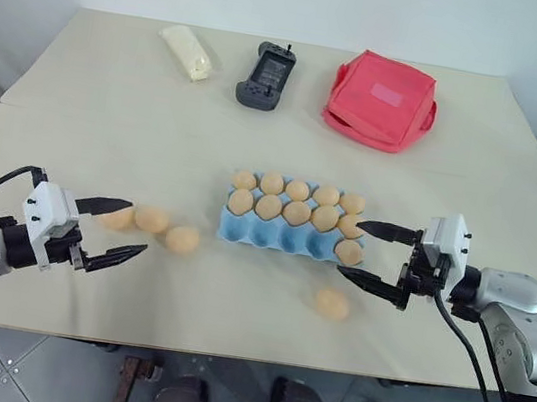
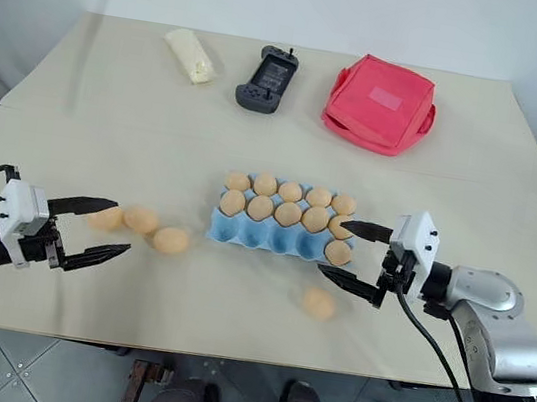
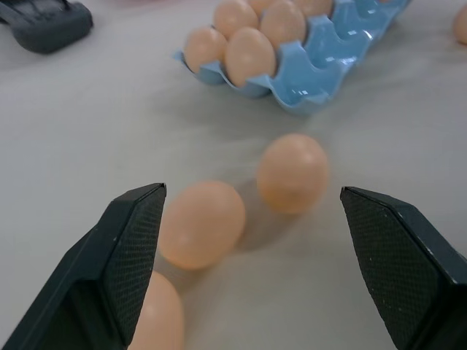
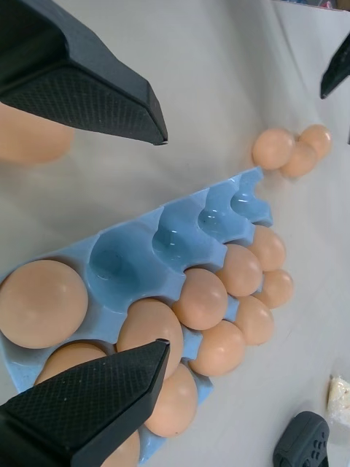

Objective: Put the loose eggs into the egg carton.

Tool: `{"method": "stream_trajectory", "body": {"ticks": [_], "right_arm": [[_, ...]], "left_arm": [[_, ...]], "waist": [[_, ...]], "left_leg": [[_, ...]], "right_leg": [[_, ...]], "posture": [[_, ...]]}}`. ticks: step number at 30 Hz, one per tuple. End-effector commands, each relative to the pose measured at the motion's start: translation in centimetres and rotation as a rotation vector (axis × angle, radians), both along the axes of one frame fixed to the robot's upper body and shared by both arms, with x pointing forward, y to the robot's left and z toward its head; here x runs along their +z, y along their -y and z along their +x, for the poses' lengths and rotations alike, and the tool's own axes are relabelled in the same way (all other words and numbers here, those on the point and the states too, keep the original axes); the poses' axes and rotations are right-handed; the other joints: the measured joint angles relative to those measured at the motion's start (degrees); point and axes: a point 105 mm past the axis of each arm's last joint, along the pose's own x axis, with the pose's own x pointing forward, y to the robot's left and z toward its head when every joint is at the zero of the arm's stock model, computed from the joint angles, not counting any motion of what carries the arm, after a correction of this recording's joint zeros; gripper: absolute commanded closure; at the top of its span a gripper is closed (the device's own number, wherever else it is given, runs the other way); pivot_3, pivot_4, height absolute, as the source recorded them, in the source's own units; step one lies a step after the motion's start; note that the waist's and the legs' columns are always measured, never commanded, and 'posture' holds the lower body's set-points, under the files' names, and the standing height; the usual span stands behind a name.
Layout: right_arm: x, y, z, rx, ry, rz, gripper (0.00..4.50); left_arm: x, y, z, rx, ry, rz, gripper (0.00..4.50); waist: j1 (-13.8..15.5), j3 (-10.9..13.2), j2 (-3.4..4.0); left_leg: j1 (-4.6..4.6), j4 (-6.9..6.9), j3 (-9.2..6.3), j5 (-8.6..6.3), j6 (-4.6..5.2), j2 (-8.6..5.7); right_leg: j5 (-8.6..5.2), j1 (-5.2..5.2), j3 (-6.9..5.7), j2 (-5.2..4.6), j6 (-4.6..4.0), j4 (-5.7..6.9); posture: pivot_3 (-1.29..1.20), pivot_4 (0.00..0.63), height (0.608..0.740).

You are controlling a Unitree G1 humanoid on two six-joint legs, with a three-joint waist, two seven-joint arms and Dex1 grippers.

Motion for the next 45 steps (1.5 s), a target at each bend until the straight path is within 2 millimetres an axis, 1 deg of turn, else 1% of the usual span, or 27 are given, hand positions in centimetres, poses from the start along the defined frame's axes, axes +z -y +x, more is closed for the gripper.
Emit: {"method": "stream_trajectory", "body": {"ticks": [1,3,6,10,12,15,17,20,23,26,30,31,32,33,34,35,36,39,42,45], "right_arm": [[1.1,0.1,-0.5,-0.006,0.069,0.005,0.0],[1.1,0.7,-0.9,-0.023,0.073,-0.003,0.0],[0.7,1.5,-2.4,-0.018,0.042,-0.038,0.0],[-0.9,1.6,-5.2,0.052,-0.049,-0.107,0.0],[-1.7,2.0,-5.7,0.053,-0.07,-0.131,0.0],[-2.7,2.4,-5.6,0.039,-0.08,-0.15,0.0],[-3.4,2.3,-5.5,0.039,-0.084,-0.154,0.0],[-3.7,1.6,-4.9,0.038,-0.08,-0.128,0.0],[-4.5,0.2,-4.0,0.042,-0.083,-0.09,0.0],[-5.9,-0.8,-3.5,0.056,-0.1,-0.089,0.0],[-7.5,-1.6,-2.5,0.057,-0.112,-0.088,0.0],[-7.7,-1.7,-2.3,0.055,-0.105,-0.085,0.3],[-7.8,-1.8,-2.1,0.051,-0.101,-0.077,0.39],[-7.8,-1.9,-2.0,0.052,-0.096,-0.072,0.62],[-7.7,-2.0,-1.9,0.058,-0.089,-0.068,0.99],[-7.3,-2.2,-1.9,0.066,-0.083,-0.055,1.24],[-6.9,-2.4,-2.0,0.073,-0.076,-0.045,1.6],[-5.1,-3.2,-1.8,0.088,-0.041,-0.003,2.57],[-2.7,-3.9,-0.7,0.083,0.01,0.049,2.57],[-1.2,-3.8,1.2,0.042,0.06,0.064,2.57]], "left_arm": [[0.9,0.1,0.3,-0.008,0.037,-0.019,0.43],[0.7,0.6,0.3,-0.034,0.016,-0.024,0.43],[-0.2,2.1,-0.8,-0.146,-0.026,0.018,0.43],[-1.8,3.7,-2.4,-0.314,-0.094,0.12,0.43],[-2.7,3.9,-2.8,-0.368,-0.112,0.168,0.43],[-3.3,4.2,-2.9,-0.41,-0.126,0.175,0.43],[-3.6,4.3,-3.1,-0.44,-0.146,0.184,0.43],[-3.8,4.2,-3.1,-0.441,-0.144,0.185,0.43],[-3.7,4.2,-2.9,-0.425,-0.132,0.184,0.43],[-3.6,4.2,-2.9,-0.416,-0.129,0.187,0.43],[-3.6,4.3,-3.0,-0.401,-0.121,0.19,0.43],[-3.5,4.2,-3.0,-0.395,-0.118,0.189,0.41],[-3.4,4.2,-3.0,-0.385,-0.115,0.184,0.41],[-3.4,4.1,-3.0,-0.379,-0.115,0.183,0.41],[-3.4,4.0,-3.1,-0.374,-0.116,0.184,0.41],[-3.4,3.9,-3.2,-0.367,-0.117,0.186,0.41],[-3.4,3.8,-3.2,-0.361,-0.119,0.187,0.41],[-3.5,3.6,-3.3,-0.349,-0.121,0.185,0.41],[-3.5,3.7,-3.3,-0.344,-0.121,0.183,0.41],[-3.6,3.8,-3.2,-0.34,-0.119,0.181,0.41]], "waist": [[0.0,0.0,0.0],[0.1,0.0,0.0],[0.47,0.0,0.0],[1.26,0.0,0.0],[1.36,0.0,0.0],[1.25,0.0,0.0],[1.19,0.0,0.0],[1.17,0.0,0.0],[1.11,0.0,0.01],[1.16,0.01,0.03],[1.15,0.02,0.05],[1.17,0.02,0.05],[1.15,0.03,0.05],[1.13,0.03,0.05],[1.13,0.03,0.06],[1.13,0.04,0.07],[1.14,0.04,0.07],[1.07,0.06,0.1],[0.85,0.08,0.13],[0.8,0.09,0.15]], "left_leg": [[0.0,0.0,0.0,0.0,0.0,0.0],[-0.02,0.0,0.0,0.0,0.0,0.01],[-0.01,-0.01,0.03,-0.01,0.02,-0.02],[0.0,0.01,0.13,-0.08,0.1,-0.01],[0.01,0.04,0.16,-0.08,0.1,0.0],[0.05,0.13,0.31,-0.08,0.15,0.0],[0.08,0.25,0.36,-0.09,0.18,0.03],[0.07,0.51,0.35,-0.11,0.21,0.09],[0.09,0.61,0.35,-0.11,0.21,0.14],[0.09,0.64,0.34,-0.09,0.22,0.15],[0.05,0.68,0.34,-0.09,0.22,0.13],[0.04,0.68,0.34,-0.1,0.22,0.13],[0.04,0.68,0.35,-0.1,0.22,0.13],[0.04,0.68,0.35,-0.11,0.23,0.13],[0.03,0.68,0.35,-0.12,0.23,0.13],[0.02,0.68,0.35,-0.12,0.24,0.13],[0.02,0.68,0.35,-0.13,0.24,0.13],[0.03,0.67,0.37,-0.16,0.25,0.15],[0.04,0.69,0.4,-0.16,0.25,0.17],[0.06,0.7,0.4,-0.16,0.25,0.17]], "right_leg": [[0.0,0.0,0.0,0.0,0.0,0.0],[0.0,0.0,-0.03,0.02,0.0,-0.01],[0.01,0.0,-0.05,0.0,0.01,-0.01],[0.01,0.0,-0.07,0.02,0.03,-0.06],[0.01,0.0,-0.08,0.04,0.03,-0.08],[0.02,0.02,0.0,0.01,0.01,-0.08],[0.06,0.02,0.04,0.01,-0.05,-0.1],[0.1,0.02,0.06,0.01,-0.12,-0.07],[0.18,0.02,0.08,0.0,-0.25,-0.04],[0.24,0.01,0.08,-0.03,-0.29,-0.02],[0.3,0.0,0.05,-0.06,-0.27,-0.03],[0.31,0.0,0.04,-0.06,-0.26,-0.03],[0.32,0.0,0.03,-0.07,-0.25,-0.03],[0.32,0.0,0.01,-0.07,-0.24,-0.04],[0.33,0.0,0.0,-0.07,-0.23,-0.04],[0.33,0.0,-0.01,-0.07,-0.22,-0.03],[0.33,0.0,-0.02,-0.07,-0.22,-0.04],[0.34,0.0,-0.05,-0.07,-0.22,-0.04],[0.34,-0.01,-0.03,-0.07,-0.22,-0.05],[0.35,-0.02,-0.04,-0.12,-0.24,-0.03]], "posture": [[0.0,0.15,0.74],[0.0,0.15,0.74],[0.0,0.15,0.74],[0.0,0.15,0.74],[0.0,0.15,0.74],[0.0,0.15,0.74],[0.0,0.15,0.74],[0.0,0.15,0.74],[0.0,0.15,0.74],[0.0,0.15,0.74],[0.0,0.15,0.74],[0.0,0.15,0.74],[0.0,0.15,0.74],[0.0,0.15,0.74],[0.0,0.15,0.74],[0.0,0.15,0.74],[0.0,0.15,0.74],[0.0,0.15,0.74],[0.0,0.15,0.74],[0.0,0.15,0.74]]}}
